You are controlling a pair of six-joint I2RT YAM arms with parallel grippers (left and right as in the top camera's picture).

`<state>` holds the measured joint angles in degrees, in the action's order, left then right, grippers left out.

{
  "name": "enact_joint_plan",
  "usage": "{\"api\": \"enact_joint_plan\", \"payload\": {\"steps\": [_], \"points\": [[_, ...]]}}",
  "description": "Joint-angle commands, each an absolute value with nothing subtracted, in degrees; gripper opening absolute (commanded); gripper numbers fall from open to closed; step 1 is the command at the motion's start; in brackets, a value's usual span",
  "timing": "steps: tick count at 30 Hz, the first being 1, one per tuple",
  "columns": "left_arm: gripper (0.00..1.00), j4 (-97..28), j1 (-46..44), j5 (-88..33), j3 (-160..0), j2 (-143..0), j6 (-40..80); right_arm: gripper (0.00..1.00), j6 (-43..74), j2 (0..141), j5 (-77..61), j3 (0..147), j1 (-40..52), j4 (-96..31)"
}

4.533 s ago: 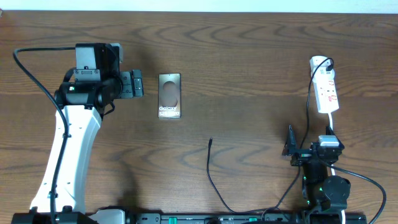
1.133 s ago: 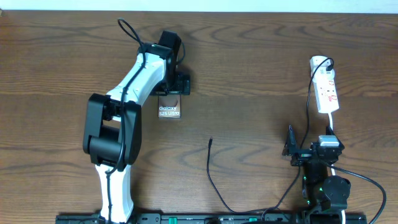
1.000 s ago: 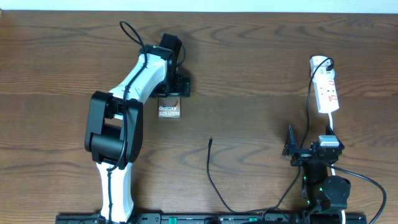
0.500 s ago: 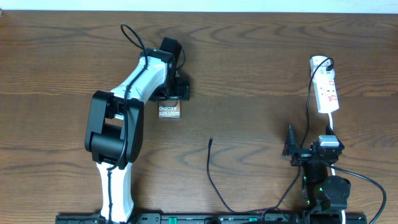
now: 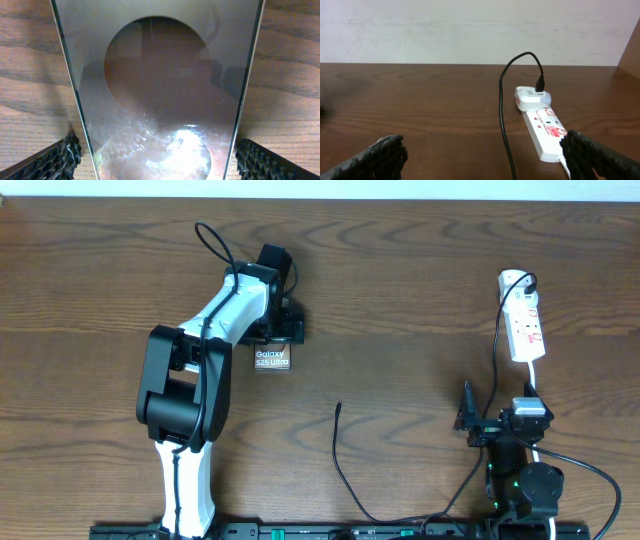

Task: Plug charger to phone and switch on socket
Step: 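Lower the open left gripper around the phone's long edges, then close the left gripper on the phone's sides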

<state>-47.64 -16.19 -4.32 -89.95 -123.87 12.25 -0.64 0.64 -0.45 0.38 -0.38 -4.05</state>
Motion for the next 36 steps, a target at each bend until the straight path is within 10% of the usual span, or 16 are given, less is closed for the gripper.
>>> {"api": "enact_joint_plan", "payload": {"steps": [1,36], "points": [[0.98,-46.8,-15.9,-3.8,-89.5,-124.5,12.7,0.99,-0.3,0.3,-0.8,0.3,0.1,-4.3],[0.98,-46.0,-15.9,-3.8,-89.5,-124.5,12.5,0.99,-0.3,0.3,-0.8,0.3,0.1,-4.3]]}}
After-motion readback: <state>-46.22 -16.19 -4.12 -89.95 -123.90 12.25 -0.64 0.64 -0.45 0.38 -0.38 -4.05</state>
